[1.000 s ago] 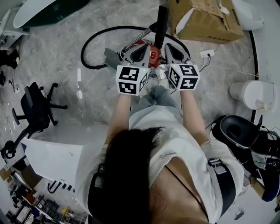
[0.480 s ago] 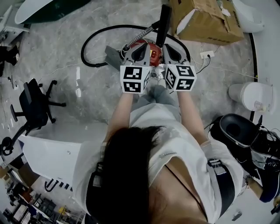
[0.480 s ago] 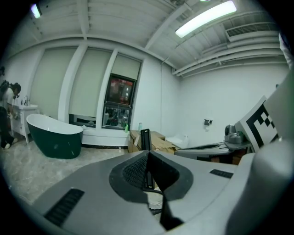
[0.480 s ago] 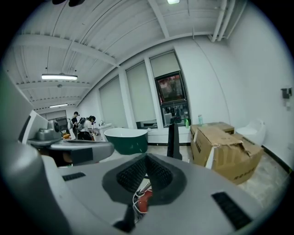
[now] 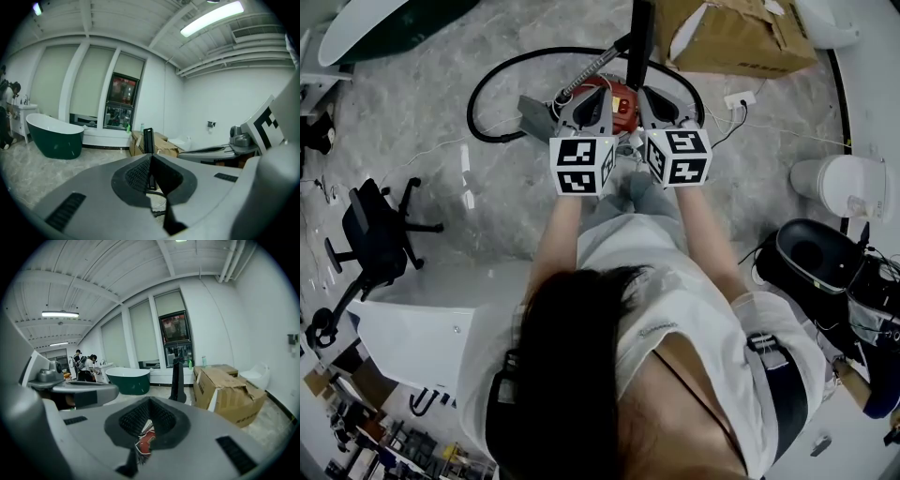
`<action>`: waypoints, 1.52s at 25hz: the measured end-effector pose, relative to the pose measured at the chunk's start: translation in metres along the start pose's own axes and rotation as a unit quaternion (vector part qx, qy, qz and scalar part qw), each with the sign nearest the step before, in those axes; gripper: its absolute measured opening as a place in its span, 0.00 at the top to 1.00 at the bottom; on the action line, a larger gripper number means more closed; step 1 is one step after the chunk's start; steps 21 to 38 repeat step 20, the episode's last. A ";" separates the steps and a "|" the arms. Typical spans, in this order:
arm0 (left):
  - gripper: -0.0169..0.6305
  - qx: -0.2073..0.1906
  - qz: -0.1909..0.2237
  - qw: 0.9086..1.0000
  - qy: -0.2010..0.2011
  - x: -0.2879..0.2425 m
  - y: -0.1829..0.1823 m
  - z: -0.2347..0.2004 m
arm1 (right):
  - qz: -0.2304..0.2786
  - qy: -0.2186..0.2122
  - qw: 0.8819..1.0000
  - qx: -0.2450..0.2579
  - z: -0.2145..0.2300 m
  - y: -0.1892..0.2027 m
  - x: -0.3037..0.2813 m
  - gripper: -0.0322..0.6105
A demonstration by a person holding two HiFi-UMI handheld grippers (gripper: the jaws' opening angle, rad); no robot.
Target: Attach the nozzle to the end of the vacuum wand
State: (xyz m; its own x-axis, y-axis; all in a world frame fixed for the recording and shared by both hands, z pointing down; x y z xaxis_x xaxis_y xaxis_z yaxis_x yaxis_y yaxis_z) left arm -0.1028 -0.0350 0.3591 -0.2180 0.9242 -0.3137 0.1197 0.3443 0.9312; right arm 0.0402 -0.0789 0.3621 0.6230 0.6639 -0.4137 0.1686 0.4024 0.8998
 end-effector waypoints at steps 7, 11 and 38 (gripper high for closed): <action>0.97 -0.001 -0.004 1.000 -0.013 0.003 0.003 -0.008 | -0.003 -0.002 1.000 0.006 -0.007 0.001 -0.006 0.93; 0.97 0.000 -0.004 1.000 -0.016 0.000 0.003 -0.009 | -0.010 0.000 1.000 0.003 -0.005 0.001 -0.009 0.93; 0.97 -0.003 -0.007 1.000 -0.027 -0.014 0.009 -0.011 | -0.026 -0.006 1.000 0.004 0.001 0.010 -0.020 0.93</action>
Point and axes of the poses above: the fingertips, and each gripper's own axes: x backward along the fingers, z to its right, y out of its underside, the point moved 9 cm from there along x, backward along the fingers
